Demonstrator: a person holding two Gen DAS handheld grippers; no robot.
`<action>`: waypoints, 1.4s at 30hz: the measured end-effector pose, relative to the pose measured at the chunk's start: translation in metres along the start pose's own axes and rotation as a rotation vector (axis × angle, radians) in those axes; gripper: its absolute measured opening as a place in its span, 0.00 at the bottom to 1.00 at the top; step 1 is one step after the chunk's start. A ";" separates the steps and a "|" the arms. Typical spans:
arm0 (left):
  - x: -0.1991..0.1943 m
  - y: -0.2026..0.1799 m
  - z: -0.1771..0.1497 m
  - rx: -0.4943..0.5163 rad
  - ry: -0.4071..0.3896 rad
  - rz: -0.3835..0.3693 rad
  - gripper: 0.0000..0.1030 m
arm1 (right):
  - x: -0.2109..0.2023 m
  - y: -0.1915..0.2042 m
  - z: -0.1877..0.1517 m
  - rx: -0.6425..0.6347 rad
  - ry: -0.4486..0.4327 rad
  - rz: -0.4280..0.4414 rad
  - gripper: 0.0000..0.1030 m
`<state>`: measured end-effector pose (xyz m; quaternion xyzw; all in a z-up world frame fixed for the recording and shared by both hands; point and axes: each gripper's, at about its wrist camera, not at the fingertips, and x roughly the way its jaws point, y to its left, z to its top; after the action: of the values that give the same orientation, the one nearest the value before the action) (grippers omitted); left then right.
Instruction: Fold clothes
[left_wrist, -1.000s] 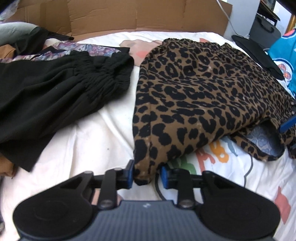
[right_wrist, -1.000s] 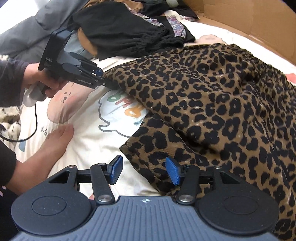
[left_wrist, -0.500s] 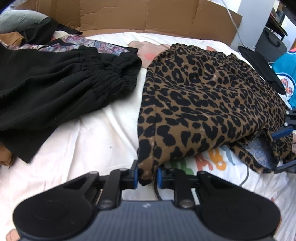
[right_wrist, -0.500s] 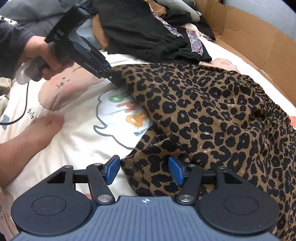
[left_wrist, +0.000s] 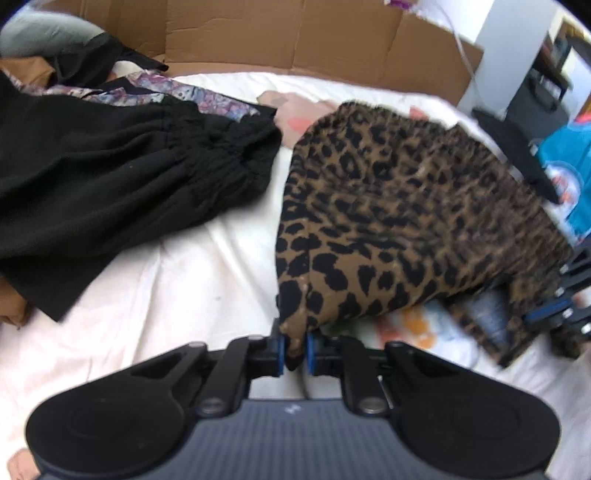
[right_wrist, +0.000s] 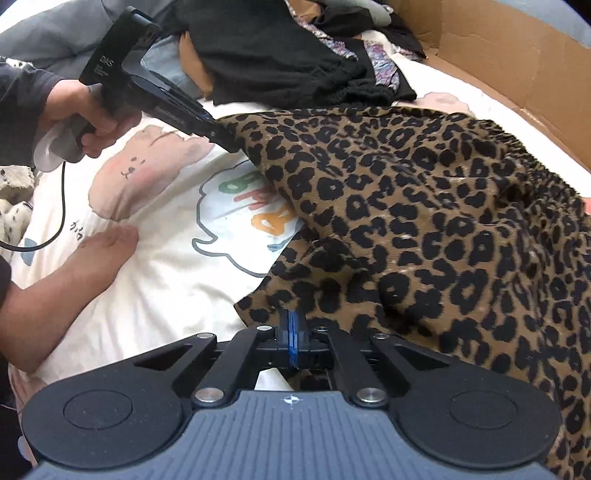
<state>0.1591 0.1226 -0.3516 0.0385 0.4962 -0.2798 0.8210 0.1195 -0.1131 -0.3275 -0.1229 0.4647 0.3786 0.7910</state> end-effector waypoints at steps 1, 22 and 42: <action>-0.005 0.000 0.002 -0.015 -0.004 -0.016 0.09 | -0.003 0.001 0.000 -0.003 -0.009 -0.001 0.00; -0.002 0.007 0.083 -0.297 -0.153 -0.332 0.07 | 0.039 0.017 0.001 -0.119 0.060 -0.029 0.61; 0.005 0.010 0.090 -0.339 -0.131 -0.271 0.07 | -0.012 0.004 -0.013 -0.077 0.026 0.106 0.03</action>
<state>0.2373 0.0984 -0.3126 -0.1852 0.4825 -0.3021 0.8010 0.1049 -0.1234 -0.3241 -0.1333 0.4658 0.4358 0.7585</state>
